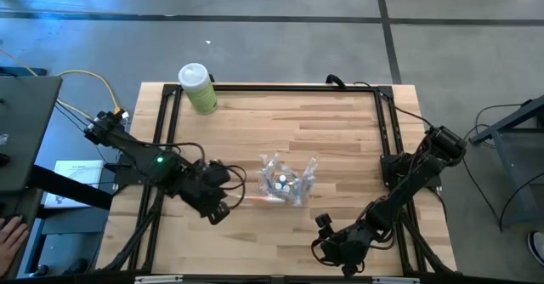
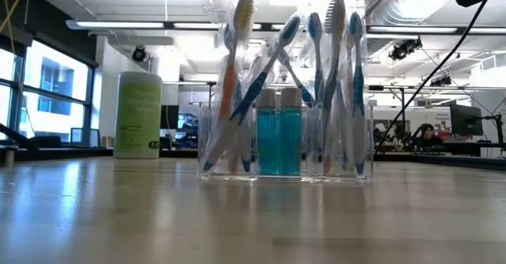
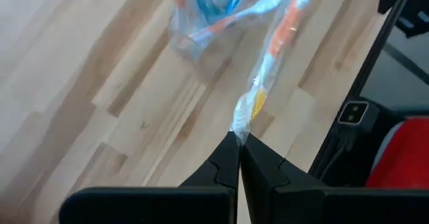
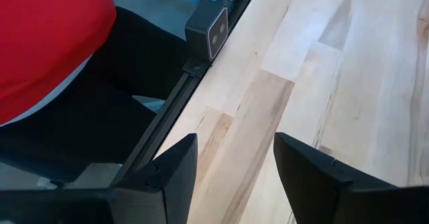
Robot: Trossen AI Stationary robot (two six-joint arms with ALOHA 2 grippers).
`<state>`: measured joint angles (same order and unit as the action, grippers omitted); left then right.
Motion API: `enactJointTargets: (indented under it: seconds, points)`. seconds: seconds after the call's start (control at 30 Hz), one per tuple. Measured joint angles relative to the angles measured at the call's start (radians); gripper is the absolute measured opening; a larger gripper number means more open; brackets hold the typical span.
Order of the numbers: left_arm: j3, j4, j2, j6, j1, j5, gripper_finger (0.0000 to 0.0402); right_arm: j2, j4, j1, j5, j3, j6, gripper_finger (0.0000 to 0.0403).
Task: Pick & Place toothbrushing station
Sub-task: Put the orange toothbrush into the transparent organizer
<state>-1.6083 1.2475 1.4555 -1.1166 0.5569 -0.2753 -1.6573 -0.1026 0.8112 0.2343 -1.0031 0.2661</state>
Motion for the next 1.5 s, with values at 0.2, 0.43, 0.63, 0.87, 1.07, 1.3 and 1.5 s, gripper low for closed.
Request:
enactJointTargets:
  seconds: [0.2, 0.43, 0.63, 0.87, 1.07, 1.3, 1.5]
  points:
    - [-0.098, 0.032, -0.001, 0.015, 0.077, -0.163, 0.0002, 0.000, 0.000, 0.000, -0.002, 0.000, 0.000, 0.0190]
    - [-0.107, 0.242, 0.013, -0.129, 0.134, -0.051, 0.0002, 0.000, 0.001, 0.000, -0.002, 0.000, 0.000, 0.0190]
    - [-0.107, 0.185, 0.040, -0.109, 0.205, -0.008, 0.0002, 0.000, 0.001, 0.000, -0.002, 0.000, 0.000, 0.0190]
    - [-0.111, 0.186, 0.039, 0.013, 0.195, -0.112, 0.0002, 0.000, 0.004, -0.010, 0.001, 0.000, 0.000, 0.0190]
    - [-0.114, 0.264, 0.045, -0.051, 0.156, -0.040, 0.0002, 0.000, -0.004, -0.009, -0.002, 0.000, 0.000, 0.0190]
    - [-0.114, 0.307, 0.091, -0.063, 0.086, 0.048, 0.0002, 0.000, -0.007, -0.009, -0.002, 0.000, 0.000, 0.0190]
    - [-0.114, 0.308, 0.130, 0.058, -0.015, 0.075, 0.0002, 0.000, -0.007, -0.009, -0.001, 0.000, 0.000, 0.0190]
